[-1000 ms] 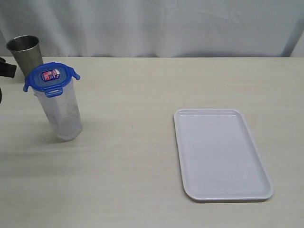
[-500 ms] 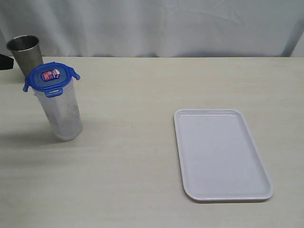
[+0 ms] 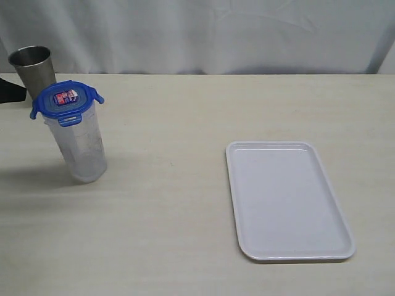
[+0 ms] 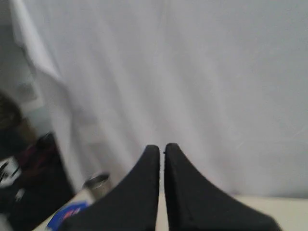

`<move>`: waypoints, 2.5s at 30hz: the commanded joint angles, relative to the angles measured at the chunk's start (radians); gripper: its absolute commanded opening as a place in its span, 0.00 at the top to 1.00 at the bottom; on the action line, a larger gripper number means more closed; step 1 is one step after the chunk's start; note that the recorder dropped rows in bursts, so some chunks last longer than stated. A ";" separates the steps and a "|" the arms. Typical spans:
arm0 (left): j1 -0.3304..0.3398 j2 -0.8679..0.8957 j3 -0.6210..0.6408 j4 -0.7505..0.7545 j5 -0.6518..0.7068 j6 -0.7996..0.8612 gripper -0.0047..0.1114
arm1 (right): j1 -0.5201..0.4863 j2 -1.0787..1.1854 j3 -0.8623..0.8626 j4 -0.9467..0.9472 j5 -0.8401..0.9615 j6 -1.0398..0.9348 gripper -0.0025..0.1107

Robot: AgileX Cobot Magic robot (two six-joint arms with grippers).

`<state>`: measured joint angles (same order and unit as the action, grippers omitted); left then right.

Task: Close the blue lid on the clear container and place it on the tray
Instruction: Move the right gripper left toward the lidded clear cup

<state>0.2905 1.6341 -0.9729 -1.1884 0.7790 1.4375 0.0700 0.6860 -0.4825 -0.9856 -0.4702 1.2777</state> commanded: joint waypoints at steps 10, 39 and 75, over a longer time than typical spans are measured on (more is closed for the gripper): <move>0.005 -0.095 0.064 0.069 -0.109 -0.123 0.96 | 0.004 0.801 -0.573 -0.619 -0.458 0.454 0.94; -0.083 -0.174 0.313 -0.190 -0.164 0.038 0.96 | 0.397 1.578 -1.369 -0.759 -0.129 0.757 0.94; -0.083 -0.110 0.291 -0.556 -0.260 0.372 0.96 | 0.521 1.590 -1.239 -0.759 0.204 0.464 0.94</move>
<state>0.2105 1.5145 -0.6646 -1.7270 0.5200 1.7879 0.6096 2.3138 -1.7449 -1.7408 -0.2816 1.7438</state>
